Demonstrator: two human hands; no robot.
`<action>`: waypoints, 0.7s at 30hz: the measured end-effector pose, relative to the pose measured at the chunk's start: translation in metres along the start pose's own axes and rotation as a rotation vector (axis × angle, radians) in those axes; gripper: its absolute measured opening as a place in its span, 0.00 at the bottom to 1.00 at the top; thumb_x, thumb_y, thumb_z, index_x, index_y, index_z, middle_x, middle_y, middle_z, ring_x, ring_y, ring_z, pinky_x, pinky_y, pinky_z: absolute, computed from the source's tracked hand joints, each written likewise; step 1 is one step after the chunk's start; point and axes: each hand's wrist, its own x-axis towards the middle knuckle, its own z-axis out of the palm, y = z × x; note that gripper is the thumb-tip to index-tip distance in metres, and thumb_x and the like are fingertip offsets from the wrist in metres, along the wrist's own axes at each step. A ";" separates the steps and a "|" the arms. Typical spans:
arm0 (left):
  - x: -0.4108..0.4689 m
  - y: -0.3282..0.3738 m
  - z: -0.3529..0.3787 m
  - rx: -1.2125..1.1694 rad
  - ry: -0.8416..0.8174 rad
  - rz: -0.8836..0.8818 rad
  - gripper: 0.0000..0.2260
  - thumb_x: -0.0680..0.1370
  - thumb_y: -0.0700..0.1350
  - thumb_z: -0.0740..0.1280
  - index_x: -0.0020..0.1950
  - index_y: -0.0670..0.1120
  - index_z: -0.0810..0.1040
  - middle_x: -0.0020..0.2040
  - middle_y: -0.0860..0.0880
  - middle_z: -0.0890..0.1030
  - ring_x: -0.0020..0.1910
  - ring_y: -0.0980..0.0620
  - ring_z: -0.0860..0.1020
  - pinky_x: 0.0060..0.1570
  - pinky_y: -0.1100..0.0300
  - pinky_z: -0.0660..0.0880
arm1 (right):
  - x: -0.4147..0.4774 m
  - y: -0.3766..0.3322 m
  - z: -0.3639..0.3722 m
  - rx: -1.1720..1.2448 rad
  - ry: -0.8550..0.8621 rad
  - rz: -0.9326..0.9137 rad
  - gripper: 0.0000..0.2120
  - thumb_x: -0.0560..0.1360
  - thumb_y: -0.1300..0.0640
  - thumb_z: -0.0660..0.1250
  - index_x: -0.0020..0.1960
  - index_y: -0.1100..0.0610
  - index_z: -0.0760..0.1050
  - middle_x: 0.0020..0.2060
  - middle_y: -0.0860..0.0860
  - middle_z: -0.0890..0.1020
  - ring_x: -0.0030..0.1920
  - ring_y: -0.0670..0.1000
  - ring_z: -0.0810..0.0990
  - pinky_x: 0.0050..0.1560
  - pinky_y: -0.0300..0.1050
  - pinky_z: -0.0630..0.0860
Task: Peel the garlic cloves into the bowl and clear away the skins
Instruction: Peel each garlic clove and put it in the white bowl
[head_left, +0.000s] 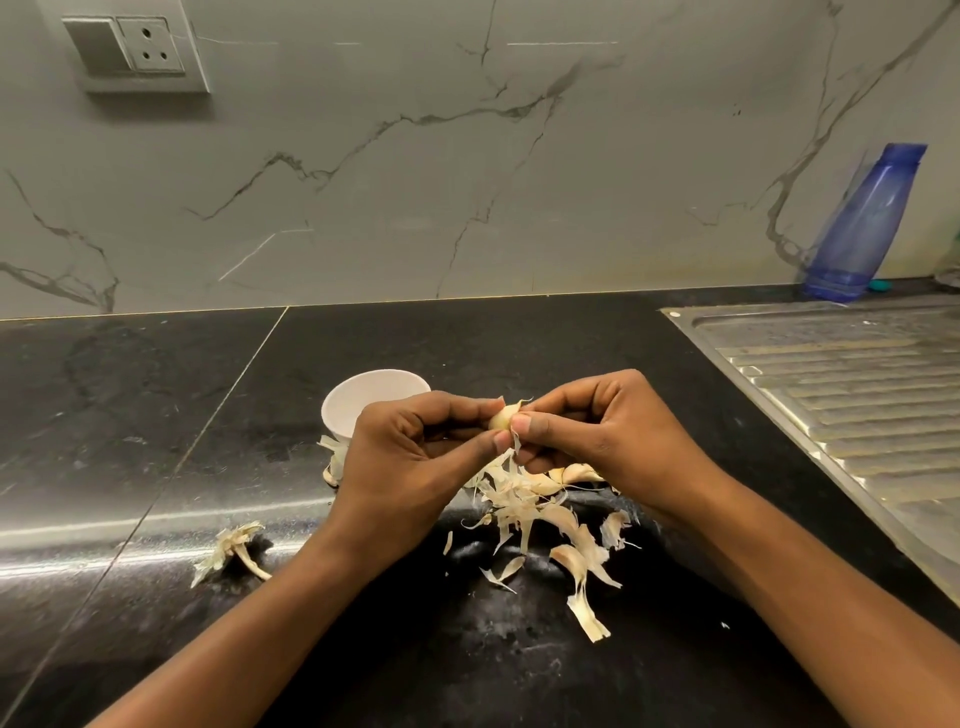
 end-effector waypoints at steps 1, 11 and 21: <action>0.000 0.000 0.000 -0.001 0.002 0.002 0.12 0.73 0.36 0.78 0.57 0.41 0.87 0.50 0.49 0.89 0.50 0.49 0.88 0.52 0.57 0.85 | 0.000 0.000 0.000 -0.005 -0.003 0.001 0.08 0.76 0.60 0.76 0.53 0.63 0.87 0.43 0.59 0.89 0.42 0.56 0.89 0.44 0.43 0.86; -0.001 0.004 0.000 -0.042 -0.025 0.007 0.11 0.71 0.37 0.78 0.53 0.39 0.87 0.47 0.47 0.89 0.47 0.47 0.88 0.50 0.58 0.84 | -0.004 0.000 0.001 -0.096 -0.014 -0.071 0.05 0.78 0.64 0.74 0.52 0.64 0.87 0.41 0.59 0.89 0.42 0.60 0.89 0.44 0.48 0.87; -0.001 0.005 0.003 -0.095 -0.023 -0.048 0.11 0.72 0.33 0.78 0.55 0.36 0.87 0.47 0.44 0.89 0.47 0.45 0.88 0.49 0.56 0.85 | -0.006 0.001 0.006 -0.118 0.102 -0.147 0.02 0.77 0.68 0.75 0.46 0.64 0.87 0.36 0.58 0.88 0.34 0.58 0.88 0.37 0.44 0.85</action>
